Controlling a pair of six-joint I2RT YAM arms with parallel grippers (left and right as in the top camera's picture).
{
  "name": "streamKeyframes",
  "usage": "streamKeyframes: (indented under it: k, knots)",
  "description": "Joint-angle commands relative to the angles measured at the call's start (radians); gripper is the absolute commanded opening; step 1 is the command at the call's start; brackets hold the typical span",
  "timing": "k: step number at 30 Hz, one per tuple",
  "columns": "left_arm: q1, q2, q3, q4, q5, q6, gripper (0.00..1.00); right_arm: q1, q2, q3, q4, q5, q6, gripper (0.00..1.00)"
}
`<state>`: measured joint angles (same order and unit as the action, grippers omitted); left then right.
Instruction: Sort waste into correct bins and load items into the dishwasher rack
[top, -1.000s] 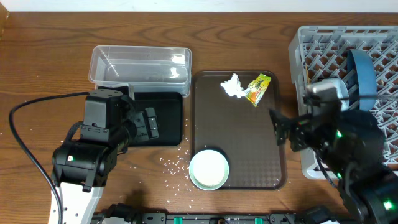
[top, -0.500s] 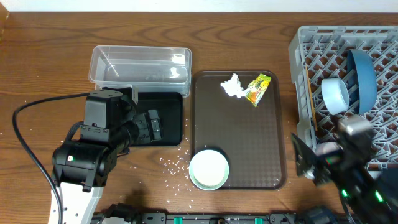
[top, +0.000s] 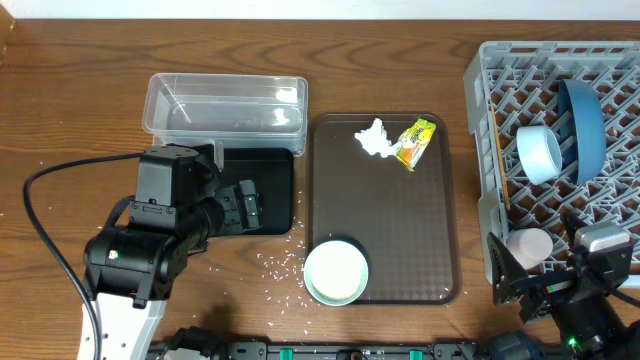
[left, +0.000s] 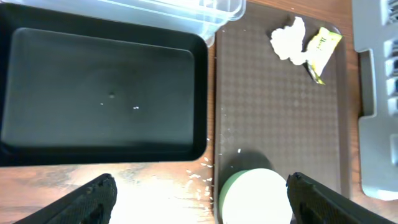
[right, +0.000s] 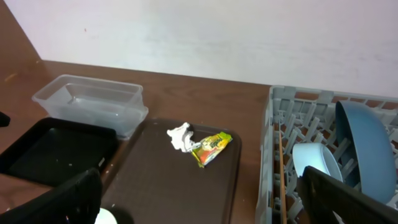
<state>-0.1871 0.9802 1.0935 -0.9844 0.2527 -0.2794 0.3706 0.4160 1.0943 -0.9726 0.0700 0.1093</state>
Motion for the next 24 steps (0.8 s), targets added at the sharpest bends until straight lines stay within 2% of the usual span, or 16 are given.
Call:
streamKeyframes:
  k: [1, 4, 6, 13, 15, 18, 21, 24]
  knots:
    - [-0.055, 0.011, 0.008, -0.006, 0.061, 0.028, 0.86, 0.009, -0.003, 0.007, -0.021, 0.012, -0.014, 0.99]
    - [-0.158, 0.04, -0.005, -0.009, 0.054, 0.011, 0.86, 0.009, -0.003, 0.007, -0.06, 0.012, -0.014, 0.99]
    - [-0.238, 0.066, -0.026, -0.008, 0.026, -0.036, 0.81, 0.009, -0.003, 0.007, -0.098, 0.012, -0.014, 0.99]
    - [-0.541, 0.228, -0.091, 0.076, -0.157, -0.197, 0.79, 0.009, -0.003, 0.007, -0.26, 0.012, -0.014, 0.99]
    - [-0.591, 0.273, -0.091, 0.1, -0.187, -0.221, 0.79, 0.009, -0.003, 0.007, -0.307, 0.012, -0.013, 0.99]
    - [-0.639, 0.332, -0.091, 0.128, -0.145, -0.259, 0.78, 0.009, -0.003, 0.007, -0.374, 0.012, -0.013, 0.99]
    - [-0.673, 0.386, -0.091, 0.13, -0.143, -0.294, 0.79, 0.009, -0.003, 0.007, -0.373, 0.012, -0.013, 0.99]
    - [-0.703, 0.435, -0.091, 0.173, -0.08, -0.324, 0.78, 0.009, -0.003, 0.007, -0.373, 0.012, -0.013, 0.99]
